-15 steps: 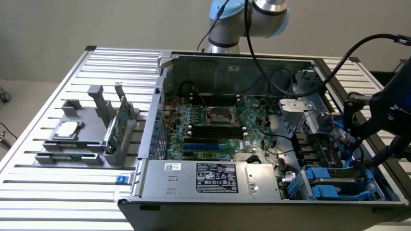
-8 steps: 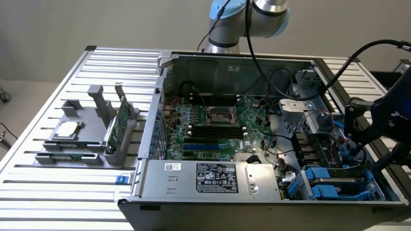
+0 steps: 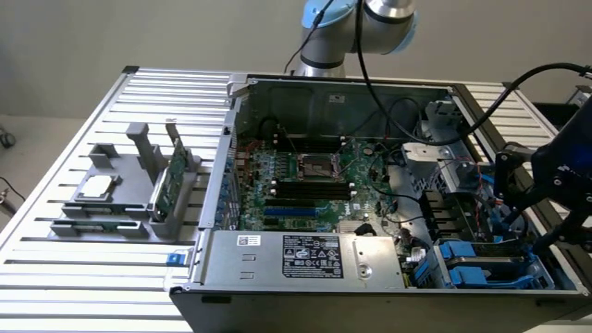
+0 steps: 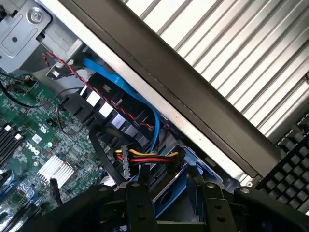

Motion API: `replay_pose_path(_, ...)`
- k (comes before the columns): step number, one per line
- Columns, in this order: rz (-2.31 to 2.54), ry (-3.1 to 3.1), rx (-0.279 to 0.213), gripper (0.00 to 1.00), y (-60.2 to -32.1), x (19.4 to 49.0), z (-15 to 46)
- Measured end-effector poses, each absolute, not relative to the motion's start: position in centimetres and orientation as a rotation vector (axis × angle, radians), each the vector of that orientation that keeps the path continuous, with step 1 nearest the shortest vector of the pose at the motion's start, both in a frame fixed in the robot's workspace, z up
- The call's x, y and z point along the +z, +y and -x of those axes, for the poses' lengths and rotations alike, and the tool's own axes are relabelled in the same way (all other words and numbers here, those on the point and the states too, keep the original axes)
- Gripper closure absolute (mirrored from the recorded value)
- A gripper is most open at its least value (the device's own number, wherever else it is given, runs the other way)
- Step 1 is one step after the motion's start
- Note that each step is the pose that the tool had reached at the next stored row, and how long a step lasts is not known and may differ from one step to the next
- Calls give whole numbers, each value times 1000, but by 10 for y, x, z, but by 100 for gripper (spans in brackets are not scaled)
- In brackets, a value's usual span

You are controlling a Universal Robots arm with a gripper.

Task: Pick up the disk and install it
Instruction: 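Insert the first disk wire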

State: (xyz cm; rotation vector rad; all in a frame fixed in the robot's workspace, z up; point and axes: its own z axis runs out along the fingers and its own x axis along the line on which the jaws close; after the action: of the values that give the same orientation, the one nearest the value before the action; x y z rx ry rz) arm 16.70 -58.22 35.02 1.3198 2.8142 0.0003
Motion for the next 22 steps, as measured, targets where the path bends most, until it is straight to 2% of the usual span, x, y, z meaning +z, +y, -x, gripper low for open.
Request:
replay_pose_path(17,-1731,2583,-7,56,-582,343,-167)
replay_pose_path(22,-1765,2567,7,56,-582,343,-168)
